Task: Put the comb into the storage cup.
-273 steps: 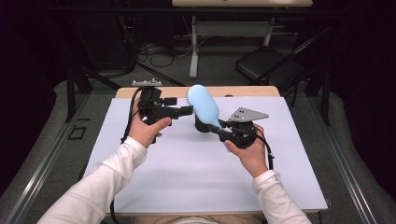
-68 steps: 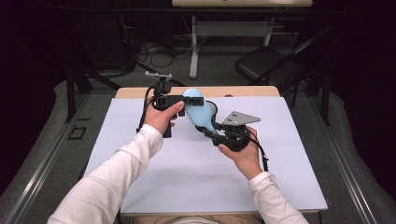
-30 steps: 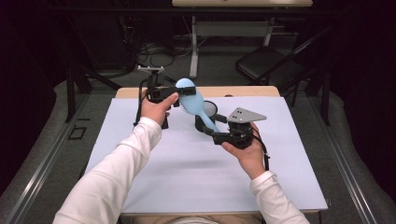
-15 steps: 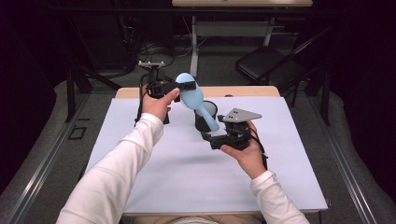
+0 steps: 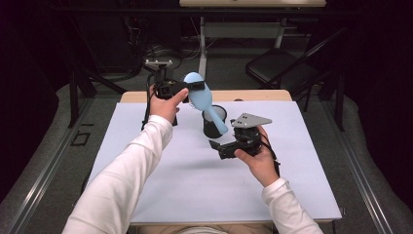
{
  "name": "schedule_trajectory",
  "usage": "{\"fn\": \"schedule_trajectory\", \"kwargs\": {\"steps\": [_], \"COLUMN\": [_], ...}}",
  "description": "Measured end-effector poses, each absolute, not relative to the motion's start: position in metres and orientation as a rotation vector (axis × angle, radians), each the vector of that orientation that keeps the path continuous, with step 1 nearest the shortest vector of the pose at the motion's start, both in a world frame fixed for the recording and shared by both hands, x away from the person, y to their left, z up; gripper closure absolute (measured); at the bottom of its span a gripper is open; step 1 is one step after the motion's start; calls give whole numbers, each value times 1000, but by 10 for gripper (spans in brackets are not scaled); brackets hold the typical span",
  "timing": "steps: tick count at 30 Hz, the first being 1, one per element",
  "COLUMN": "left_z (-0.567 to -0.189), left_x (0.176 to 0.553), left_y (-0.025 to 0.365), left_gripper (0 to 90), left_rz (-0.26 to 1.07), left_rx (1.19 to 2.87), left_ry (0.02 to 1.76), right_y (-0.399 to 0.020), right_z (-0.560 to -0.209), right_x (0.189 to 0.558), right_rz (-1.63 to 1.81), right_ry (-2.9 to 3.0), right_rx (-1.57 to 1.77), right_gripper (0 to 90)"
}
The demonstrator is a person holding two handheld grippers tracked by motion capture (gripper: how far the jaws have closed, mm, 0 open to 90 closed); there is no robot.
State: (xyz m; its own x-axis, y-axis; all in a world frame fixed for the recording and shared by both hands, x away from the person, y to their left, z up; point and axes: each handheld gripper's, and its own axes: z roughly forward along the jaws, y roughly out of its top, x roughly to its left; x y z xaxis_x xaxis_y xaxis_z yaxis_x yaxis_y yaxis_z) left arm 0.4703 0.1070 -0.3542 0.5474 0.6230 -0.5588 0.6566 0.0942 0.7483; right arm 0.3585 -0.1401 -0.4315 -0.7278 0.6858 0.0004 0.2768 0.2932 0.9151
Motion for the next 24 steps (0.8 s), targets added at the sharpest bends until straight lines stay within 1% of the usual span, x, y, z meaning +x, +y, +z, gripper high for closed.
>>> {"fn": "schedule_trajectory", "kwargs": {"steps": [24], "left_z": [-345], "left_x": [475], "left_y": [99], "left_gripper": [493], "left_rz": [42], "left_rx": [1598], "left_ry": [1089], "right_y": [-139], "right_z": [-430], "right_x": [357], "right_rz": [1401], "right_ry": [2161], "right_rx": [850], "right_gripper": [0]}}
